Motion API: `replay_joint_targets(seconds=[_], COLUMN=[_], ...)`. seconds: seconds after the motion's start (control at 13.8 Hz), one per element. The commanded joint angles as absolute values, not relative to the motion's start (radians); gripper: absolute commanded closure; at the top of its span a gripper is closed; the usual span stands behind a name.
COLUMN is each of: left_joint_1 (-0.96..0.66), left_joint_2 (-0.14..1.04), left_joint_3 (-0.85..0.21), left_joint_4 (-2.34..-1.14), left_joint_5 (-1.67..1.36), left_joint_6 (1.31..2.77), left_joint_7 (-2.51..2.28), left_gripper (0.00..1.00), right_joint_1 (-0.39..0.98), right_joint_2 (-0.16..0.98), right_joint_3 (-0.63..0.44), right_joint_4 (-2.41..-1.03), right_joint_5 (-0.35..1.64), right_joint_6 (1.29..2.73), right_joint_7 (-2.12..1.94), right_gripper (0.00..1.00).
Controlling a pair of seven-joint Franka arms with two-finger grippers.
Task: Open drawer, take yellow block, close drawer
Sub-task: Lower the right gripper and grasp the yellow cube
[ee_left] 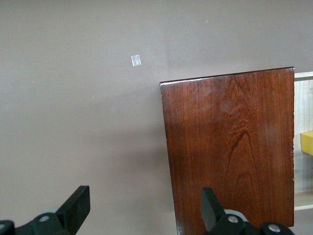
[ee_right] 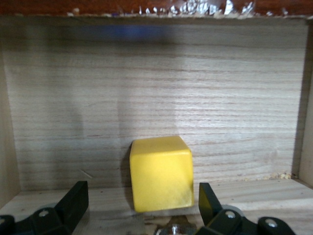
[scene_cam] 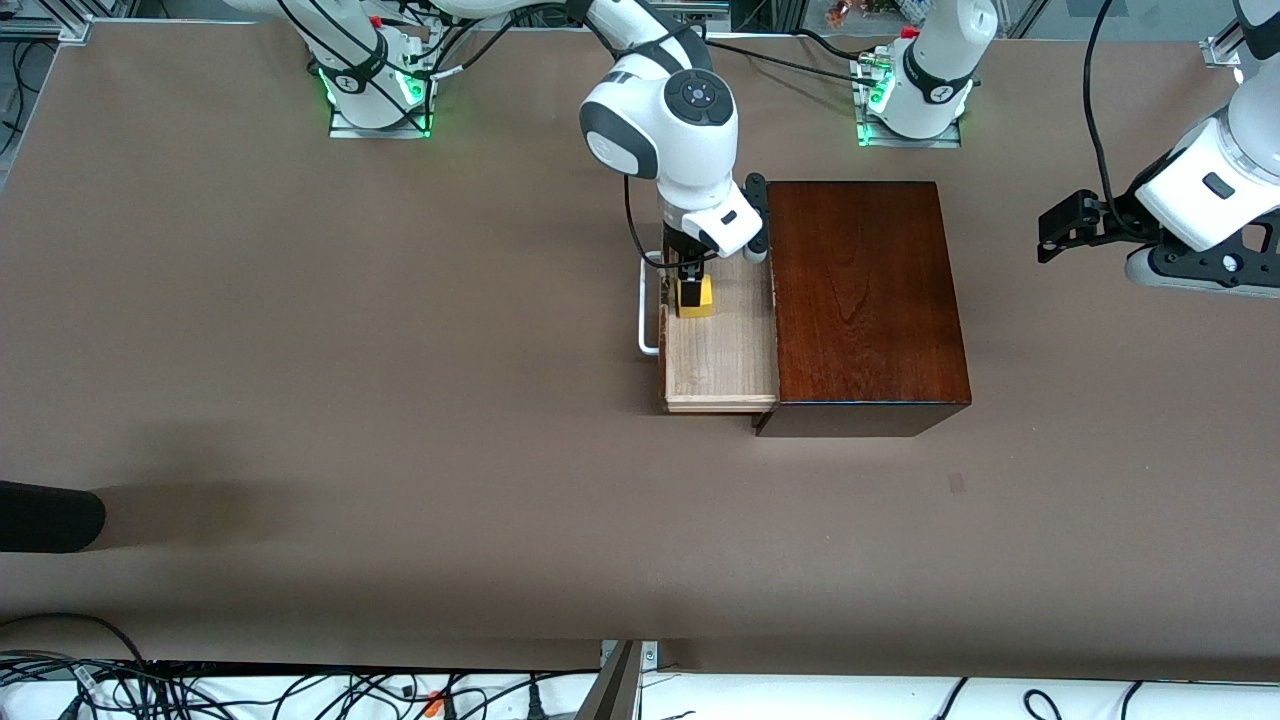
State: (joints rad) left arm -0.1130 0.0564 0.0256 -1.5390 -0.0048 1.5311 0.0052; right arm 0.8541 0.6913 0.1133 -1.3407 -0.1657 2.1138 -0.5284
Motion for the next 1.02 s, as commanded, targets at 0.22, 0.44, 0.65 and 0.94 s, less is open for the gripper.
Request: replay_joint_targets(seconds=[0.22,0.44,0.65,0.94], left_joint_1=[-0.117,-0.117,-0.117,-0.117], left_joint_2=[0.035,0.035,0.035,0.035], left_joint_3=[0.023,0.023,0.023,0.023], left_joint_4=[-1.557,-1.557,-1.557,-1.557], left_joint_5=[0.014,0.014,0.014,0.012], left_joint_6=[1.539,1.539,1.539,1.539], left_joint_7=[0.023,0.023,0.023,0.023], left_gripper=[0.0,0.0,0.0,0.0], right_joint_1=[0.864,0.864,0.865,0.865], right_joint_2=[0.739,0.753,0.752,0.75], right_joint_3=[0.107,0.107,0.106,0.107], right_joint_4=[-1.279,-1.266,-1.266,-1.266], right_joint_5=[-0.19,-0.212,-0.212,-0.21], right_joint_6=[2.128,2.129,2.122,2.106], right_joint_7=[-0.528,-0.537,-0.54,-0.534], right_gripper=[0.0,0.01,0.1,0.55])
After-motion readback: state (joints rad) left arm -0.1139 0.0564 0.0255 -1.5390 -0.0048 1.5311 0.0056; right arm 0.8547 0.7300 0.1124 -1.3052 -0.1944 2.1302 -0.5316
